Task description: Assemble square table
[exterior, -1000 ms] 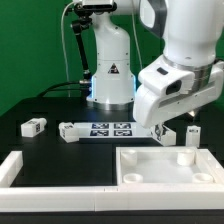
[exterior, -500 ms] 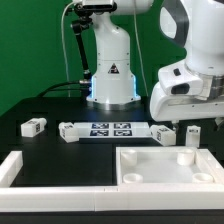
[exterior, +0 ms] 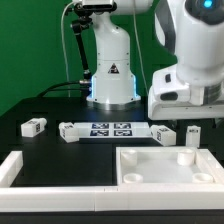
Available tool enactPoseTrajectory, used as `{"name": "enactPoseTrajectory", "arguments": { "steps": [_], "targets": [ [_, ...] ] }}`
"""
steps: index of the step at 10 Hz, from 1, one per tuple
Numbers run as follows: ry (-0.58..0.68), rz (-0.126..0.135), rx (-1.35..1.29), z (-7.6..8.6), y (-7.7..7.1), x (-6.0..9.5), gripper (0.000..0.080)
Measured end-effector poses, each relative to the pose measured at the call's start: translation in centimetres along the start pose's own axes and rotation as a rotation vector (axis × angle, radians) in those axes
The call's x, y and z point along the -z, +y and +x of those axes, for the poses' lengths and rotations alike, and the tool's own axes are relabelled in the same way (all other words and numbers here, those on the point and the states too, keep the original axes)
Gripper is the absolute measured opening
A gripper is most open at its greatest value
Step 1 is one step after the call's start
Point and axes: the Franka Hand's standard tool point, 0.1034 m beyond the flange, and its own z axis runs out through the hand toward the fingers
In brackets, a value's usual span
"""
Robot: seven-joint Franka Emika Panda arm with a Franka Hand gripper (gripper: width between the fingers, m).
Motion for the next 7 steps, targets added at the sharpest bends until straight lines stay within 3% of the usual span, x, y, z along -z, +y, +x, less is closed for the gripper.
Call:
{"name": "enactPoseTrajectory", "arguments": {
  "steps": [3, 7],
  "targets": [
    [-0.196, -0.012, 0.001, -0.3, 0.4, -0.6, 0.0649],
    [-0.22, -0.013, -0.021, 0.0, 0.0, -1.3, 0.0649]
  ]
}}
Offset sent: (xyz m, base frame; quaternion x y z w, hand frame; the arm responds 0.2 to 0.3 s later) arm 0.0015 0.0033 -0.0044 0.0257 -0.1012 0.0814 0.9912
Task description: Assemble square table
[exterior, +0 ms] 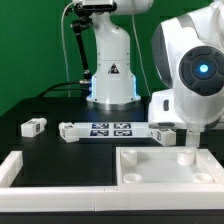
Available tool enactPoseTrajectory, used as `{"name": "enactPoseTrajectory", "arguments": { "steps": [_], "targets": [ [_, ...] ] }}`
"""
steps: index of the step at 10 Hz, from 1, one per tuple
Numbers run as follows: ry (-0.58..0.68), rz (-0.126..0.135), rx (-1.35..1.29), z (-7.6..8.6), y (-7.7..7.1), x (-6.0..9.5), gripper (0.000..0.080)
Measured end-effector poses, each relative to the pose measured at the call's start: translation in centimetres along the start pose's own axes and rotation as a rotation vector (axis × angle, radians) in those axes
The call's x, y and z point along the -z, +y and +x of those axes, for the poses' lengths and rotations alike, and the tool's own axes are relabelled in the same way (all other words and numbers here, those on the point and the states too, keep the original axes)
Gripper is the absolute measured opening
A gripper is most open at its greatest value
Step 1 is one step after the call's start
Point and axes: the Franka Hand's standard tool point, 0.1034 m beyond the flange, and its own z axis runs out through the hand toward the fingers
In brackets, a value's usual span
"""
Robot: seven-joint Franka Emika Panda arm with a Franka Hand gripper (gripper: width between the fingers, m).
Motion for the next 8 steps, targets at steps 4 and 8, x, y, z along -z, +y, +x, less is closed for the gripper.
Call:
{"name": "enactPoseTrajectory", "arguments": {
  "steps": [4, 8],
  "targets": [
    [-0.013, -0.024, -0.003, -0.2, -1.2, -1.4, 0.0649],
    [-0.014, -0.028, 0.006, 0.1, -1.1, -2.4, 0.0649]
  ]
}}
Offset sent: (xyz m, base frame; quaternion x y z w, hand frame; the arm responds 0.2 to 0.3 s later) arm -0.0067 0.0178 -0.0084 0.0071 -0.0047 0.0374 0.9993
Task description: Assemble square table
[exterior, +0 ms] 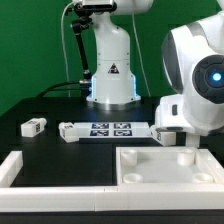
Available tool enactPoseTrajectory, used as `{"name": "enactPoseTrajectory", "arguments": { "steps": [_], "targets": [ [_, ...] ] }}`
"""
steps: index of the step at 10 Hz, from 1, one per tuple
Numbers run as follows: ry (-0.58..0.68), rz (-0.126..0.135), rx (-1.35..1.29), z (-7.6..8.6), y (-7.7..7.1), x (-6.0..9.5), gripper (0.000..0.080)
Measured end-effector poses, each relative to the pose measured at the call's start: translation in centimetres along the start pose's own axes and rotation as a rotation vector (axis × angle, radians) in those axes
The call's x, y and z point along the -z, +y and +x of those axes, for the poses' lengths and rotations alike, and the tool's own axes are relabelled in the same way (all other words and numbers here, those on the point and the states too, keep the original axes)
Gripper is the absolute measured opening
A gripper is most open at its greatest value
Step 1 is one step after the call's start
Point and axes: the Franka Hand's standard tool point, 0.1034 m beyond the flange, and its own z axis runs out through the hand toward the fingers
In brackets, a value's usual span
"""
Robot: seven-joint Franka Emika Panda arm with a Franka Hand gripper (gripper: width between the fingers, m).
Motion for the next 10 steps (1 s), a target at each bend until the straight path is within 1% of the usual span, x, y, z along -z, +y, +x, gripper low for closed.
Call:
{"name": "enactPoseTrajectory", "arguments": {
  "steps": [1, 2, 3, 4, 5, 6, 10],
  "targets": [
    [0.002, -0.003, -0.001, 0.16, -0.05, -0.62, 0.0649],
    [-0.001, -0.005, 0.0, 0.14, -0.12, -0.86, 0.0649],
    [0.0, -0.005, 0.0, 0.18, -0.09, -0.79, 0.0519],
    [0.0, -0.005, 0.0, 0.18, -0.08, -0.8, 0.0519],
    [0.0, -0.005, 0.0, 0.18, -0.09, -0.81, 0.0381],
    [0.0, -0.005, 0.0, 0.17, -0.09, -0.81, 0.0288],
    [0.0, -0.005, 0.0, 0.17, -0.09, -0.81, 0.0288]
  ]
}}
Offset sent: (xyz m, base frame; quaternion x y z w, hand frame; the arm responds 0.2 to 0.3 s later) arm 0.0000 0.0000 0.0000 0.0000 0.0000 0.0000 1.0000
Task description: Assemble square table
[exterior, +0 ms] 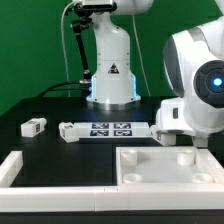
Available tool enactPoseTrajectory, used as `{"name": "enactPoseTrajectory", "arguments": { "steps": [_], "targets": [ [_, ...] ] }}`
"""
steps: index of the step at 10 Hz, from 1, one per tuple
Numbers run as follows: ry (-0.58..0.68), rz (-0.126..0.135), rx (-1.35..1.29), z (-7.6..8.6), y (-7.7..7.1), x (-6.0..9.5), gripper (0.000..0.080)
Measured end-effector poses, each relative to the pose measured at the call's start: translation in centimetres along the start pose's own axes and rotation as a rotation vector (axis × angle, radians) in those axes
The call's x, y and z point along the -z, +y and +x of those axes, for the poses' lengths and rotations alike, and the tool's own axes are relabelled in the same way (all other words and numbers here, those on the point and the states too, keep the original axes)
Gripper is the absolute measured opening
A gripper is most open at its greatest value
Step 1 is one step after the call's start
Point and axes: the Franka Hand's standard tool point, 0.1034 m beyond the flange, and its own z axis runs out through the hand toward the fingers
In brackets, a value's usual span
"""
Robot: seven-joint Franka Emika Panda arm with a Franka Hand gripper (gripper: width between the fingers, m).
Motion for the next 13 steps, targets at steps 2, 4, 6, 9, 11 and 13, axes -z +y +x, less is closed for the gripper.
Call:
{"name": "enactPoseTrajectory", "arguments": {
  "steps": [2, 4, 6, 9, 11, 13],
  "targets": [
    [0.0, 0.0, 0.0, 0.0, 0.0, 0.0, 0.0288],
    [-0.04, -0.003, 0.028, -1.8, 1.0, 2.3, 0.029],
    [-0.063, 0.005, 0.016, -4.9, 3.1, 6.9, 0.029],
    [0.031, 0.011, 0.019, -4.4, 2.4, 7.5, 0.029],
    [0.147, 0.02, 0.025, -4.5, 2.3, 7.9, 0.029],
    [0.255, 0.029, 0.092, -5.6, 2.7, 11.7, 0.029]
  ]
}}
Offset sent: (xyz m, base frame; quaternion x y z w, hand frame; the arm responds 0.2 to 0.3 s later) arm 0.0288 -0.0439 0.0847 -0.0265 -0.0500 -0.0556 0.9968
